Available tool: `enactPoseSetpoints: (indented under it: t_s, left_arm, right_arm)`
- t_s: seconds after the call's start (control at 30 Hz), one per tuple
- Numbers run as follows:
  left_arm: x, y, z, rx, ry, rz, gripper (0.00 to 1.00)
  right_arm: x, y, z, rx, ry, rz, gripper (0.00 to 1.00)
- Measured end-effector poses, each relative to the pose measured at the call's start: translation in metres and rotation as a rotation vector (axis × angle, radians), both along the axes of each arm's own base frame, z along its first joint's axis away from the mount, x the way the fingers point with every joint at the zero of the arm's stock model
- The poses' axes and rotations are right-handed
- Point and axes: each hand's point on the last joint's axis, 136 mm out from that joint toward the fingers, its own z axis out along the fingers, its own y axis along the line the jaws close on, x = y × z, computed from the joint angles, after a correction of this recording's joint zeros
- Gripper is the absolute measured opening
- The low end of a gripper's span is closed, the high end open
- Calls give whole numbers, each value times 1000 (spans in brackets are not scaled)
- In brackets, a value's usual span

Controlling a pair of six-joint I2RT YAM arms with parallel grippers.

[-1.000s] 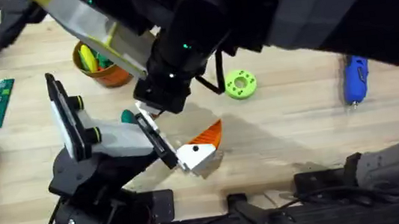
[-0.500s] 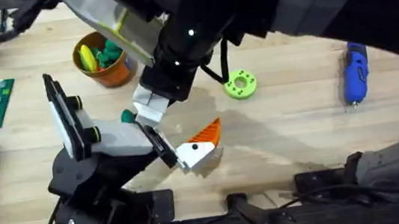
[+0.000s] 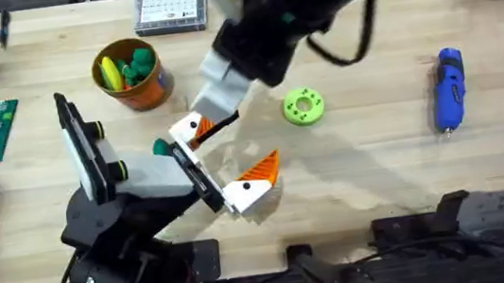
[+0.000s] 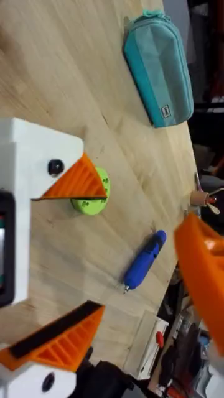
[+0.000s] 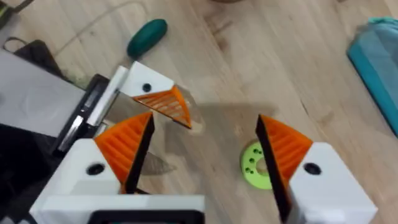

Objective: Pick up the gripper from the table and insert it into the empty holder that is missing its gripper. Then pick up a screw, insert it into the mounting hole, and use the screwdriver to tighten it. Finally, clean up the table by picking up the vegetable and placing it into the bucket.

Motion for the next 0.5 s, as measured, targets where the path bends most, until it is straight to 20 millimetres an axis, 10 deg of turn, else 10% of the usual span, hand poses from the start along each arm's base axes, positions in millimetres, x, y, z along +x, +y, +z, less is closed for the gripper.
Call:
enactPoseSetpoints:
  t_s: [0.5]
  left_arm:
    - [0,0,0,0,0,0,989]
  right_arm:
    - [5,-35,3,-26,38,-84,993]
